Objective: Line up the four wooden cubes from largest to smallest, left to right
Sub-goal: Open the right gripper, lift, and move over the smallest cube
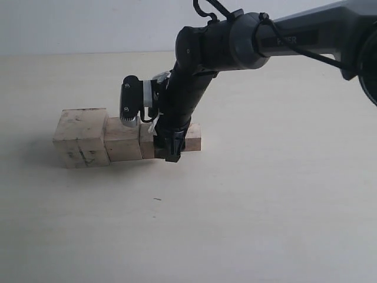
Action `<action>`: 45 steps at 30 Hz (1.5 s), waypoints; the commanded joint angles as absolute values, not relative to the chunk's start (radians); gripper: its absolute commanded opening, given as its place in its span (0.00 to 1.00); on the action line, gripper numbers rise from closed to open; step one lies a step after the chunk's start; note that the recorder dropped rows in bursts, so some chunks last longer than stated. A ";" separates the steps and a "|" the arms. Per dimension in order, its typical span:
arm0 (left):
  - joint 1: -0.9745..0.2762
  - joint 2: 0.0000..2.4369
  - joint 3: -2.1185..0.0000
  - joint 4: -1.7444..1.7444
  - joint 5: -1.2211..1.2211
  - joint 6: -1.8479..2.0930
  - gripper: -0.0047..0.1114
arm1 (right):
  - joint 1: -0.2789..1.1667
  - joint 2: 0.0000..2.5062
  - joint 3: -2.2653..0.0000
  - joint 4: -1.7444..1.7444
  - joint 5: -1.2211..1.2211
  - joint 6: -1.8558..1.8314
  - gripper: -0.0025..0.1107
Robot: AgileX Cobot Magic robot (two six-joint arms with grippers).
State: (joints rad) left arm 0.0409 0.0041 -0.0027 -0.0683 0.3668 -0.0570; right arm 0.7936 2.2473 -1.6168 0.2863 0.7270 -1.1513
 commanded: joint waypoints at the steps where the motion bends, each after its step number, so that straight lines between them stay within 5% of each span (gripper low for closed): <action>1: 0.034 0.000 0.000 -0.067 0.360 -0.058 0.04 | 0.792 2.248 -1.612 0.286 0.716 -1.139 0.73; 45: 0.034 0.000 0.000 -0.067 0.360 -0.058 0.04 | 0.792 2.039 -1.612 -0.077 0.989 -0.091 0.76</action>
State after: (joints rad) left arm 0.0409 0.0041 -0.0027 -0.0683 0.3668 -0.0570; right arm 0.7936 2.0470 -1.6128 -0.0498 1.0040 -0.1593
